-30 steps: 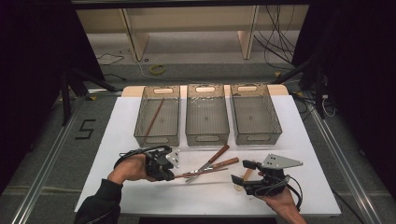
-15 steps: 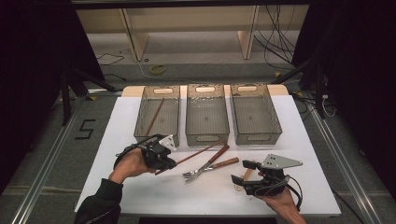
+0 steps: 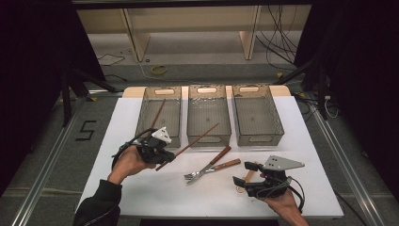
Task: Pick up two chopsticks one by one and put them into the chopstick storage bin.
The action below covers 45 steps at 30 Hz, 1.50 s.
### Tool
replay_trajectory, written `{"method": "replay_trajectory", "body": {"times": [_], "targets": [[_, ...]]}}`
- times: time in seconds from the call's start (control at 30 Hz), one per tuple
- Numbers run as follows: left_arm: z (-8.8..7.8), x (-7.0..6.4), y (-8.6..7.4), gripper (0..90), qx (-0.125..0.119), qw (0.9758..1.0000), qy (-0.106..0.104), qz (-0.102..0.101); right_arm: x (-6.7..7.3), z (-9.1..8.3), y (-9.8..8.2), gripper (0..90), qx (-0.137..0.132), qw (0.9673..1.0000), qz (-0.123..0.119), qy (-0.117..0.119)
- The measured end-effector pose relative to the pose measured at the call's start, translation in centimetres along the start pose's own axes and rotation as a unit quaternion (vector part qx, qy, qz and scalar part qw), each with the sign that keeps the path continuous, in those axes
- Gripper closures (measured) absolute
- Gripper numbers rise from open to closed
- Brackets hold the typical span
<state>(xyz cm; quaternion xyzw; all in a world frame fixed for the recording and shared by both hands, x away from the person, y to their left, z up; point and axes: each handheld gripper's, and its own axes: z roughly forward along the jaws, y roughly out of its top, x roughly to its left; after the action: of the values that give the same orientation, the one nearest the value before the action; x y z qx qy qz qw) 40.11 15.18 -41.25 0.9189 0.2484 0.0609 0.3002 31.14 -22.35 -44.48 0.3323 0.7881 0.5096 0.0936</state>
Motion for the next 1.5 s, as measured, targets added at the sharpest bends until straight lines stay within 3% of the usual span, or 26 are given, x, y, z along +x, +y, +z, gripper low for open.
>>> {"method": "replay_trajectory", "body": {"times": [0.5, 0.77, 0.97, 1.13, 1.5], "targets": [[-1.7, 1.0, 0.9, 83.3, -0.048, 0.998, 0.029, -0.031, 0.0, 0.1, 0.0, 27.3, -0.001, 1.0, 0.002, -0.002], [-2.7, 2.7, 1.9, 83.4, -0.06, 0.9959, 0.046, -0.049, -0.1, 0.1, -0.1, 27.3, -0.001, 1.0, 0.005, -0.002], [-3.4, 4.1, 2.4, 83.4, -0.074, 0.9935, 0.06, -0.063, -0.1, 0.1, -0.1, 27.3, 0.0, 1.0, 0.005, -0.002], [-4.2, 5.6, 2.6, 83.4, -0.086, 0.9901, 0.075, -0.082, -0.1, 0.1, -0.1, 27.3, -0.001, 1.0, 0.005, -0.001], [-3.6, 8.7, 2.6, 83.3, -0.088, 0.9834, 0.101, -0.123, -0.1, 0.1, -0.1, 27.3, 0.0, 1.0, 0.006, 0.0]]}}
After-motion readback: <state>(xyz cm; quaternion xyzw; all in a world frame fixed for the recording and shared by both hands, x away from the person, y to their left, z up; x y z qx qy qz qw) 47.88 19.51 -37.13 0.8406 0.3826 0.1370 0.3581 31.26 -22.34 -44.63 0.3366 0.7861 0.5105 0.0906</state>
